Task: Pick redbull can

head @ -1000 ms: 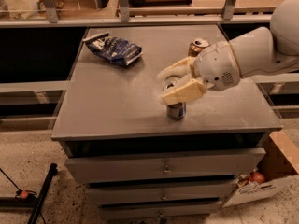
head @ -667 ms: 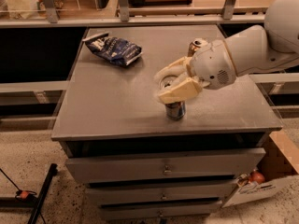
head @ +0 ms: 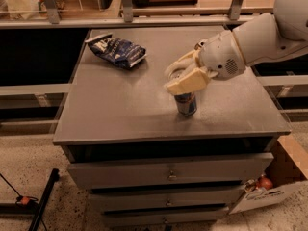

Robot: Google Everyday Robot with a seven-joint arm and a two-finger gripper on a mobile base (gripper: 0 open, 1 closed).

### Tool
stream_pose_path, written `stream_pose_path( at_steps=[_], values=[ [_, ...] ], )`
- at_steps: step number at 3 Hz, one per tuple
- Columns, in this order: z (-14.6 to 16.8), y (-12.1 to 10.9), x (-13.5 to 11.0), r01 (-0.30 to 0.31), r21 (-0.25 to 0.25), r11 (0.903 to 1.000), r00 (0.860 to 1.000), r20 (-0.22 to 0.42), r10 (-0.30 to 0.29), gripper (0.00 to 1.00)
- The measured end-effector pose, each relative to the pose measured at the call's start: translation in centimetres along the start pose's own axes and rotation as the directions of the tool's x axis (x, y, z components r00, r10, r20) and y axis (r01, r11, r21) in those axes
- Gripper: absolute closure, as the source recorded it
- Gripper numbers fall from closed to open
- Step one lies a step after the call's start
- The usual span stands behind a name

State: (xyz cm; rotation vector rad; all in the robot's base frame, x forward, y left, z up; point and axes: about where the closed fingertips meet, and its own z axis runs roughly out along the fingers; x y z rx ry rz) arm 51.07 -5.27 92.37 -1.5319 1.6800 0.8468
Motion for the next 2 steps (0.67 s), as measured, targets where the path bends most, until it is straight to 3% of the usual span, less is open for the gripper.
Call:
stream_pose_path(
  at_steps=[1,2],
  values=[
    [-3.0,-2.8,-0.3,-0.049,0.054,0.9974,0.999,-0.017,0.05,1.0],
    [-5.7,-5.5,-0.4,-0.117,0.039,0.9924,0.993,0.003,0.117,1.0]
  ],
)
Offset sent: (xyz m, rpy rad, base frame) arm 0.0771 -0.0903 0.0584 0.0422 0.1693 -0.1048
